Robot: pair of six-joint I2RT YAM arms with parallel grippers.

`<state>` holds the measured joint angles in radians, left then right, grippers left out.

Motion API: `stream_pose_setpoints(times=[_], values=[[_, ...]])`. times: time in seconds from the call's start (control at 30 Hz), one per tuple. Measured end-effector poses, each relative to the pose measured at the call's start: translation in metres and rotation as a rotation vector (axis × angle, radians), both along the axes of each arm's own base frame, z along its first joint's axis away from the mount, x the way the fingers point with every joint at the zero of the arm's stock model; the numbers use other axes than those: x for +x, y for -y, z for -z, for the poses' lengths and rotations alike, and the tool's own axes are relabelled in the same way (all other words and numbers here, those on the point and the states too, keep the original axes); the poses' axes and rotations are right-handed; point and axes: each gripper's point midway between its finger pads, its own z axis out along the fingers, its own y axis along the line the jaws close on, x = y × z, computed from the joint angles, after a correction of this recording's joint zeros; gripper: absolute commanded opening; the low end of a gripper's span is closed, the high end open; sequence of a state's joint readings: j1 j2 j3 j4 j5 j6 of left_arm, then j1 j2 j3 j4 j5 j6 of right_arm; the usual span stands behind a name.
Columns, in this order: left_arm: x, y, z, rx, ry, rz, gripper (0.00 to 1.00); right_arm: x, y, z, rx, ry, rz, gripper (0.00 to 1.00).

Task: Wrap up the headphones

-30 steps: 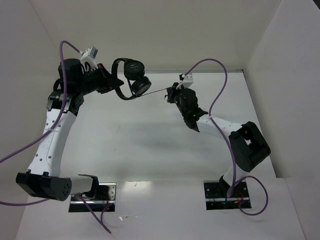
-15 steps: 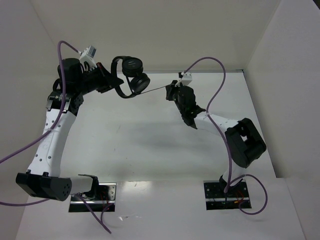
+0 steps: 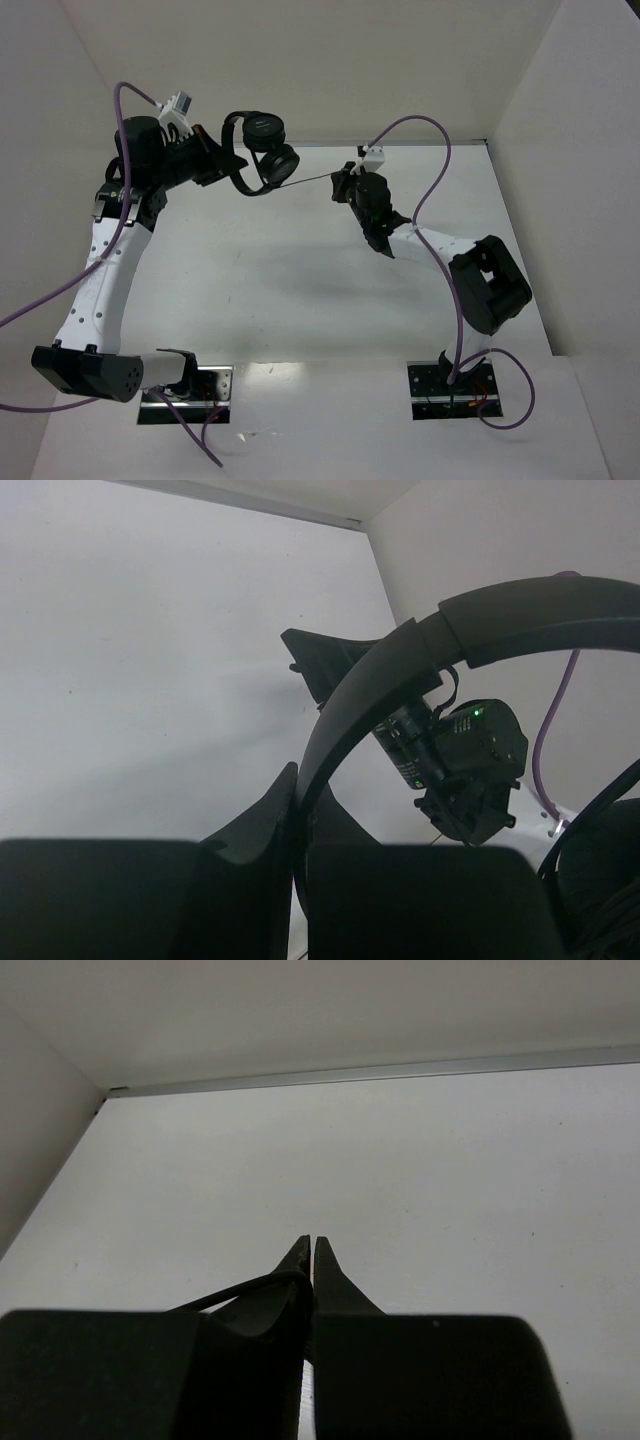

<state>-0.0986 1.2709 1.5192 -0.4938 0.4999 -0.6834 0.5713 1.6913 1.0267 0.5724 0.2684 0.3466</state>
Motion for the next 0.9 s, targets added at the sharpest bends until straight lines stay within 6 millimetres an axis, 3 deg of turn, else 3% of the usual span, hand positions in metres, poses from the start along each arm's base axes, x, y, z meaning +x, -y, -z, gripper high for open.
stream_pose_setpoints(times=[0.23, 0.33, 0.5, 0.7, 0.8, 0.9], values=[[-0.003, 0.002, 0.001, 0.036, 0.031, 0.045, 0.01, 0.003, 0.006, 0.003, -0.071, 0.01, 0.019, 0.01], [-0.006, 0.005, 0.01, 0.086, 0.061, 0.104, 0.01, 0.014, 0.002, 0.004, -0.143, 0.006, 0.002, 0.01], [-0.012, 0.001, 0.058, 0.188, 0.006, 0.17, 0.01, 0.043, -0.009, -0.014, -0.233, 0.031, -0.026, 0.01], [-0.011, -0.018, 0.111, 0.461, -0.101, 0.095, 0.01, 0.063, -0.014, -0.046, -0.288, 0.046, -0.029, 0.01], [-0.01, -0.013, 0.132, 0.615, -0.126, 0.073, 0.01, 0.065, -0.015, -0.059, -0.296, 0.04, -0.04, 0.01], [-0.008, 0.0, 0.15, 0.758, -0.132, 0.072, 0.01, 0.061, -0.018, -0.056, -0.313, 0.01, -0.067, 0.01]])
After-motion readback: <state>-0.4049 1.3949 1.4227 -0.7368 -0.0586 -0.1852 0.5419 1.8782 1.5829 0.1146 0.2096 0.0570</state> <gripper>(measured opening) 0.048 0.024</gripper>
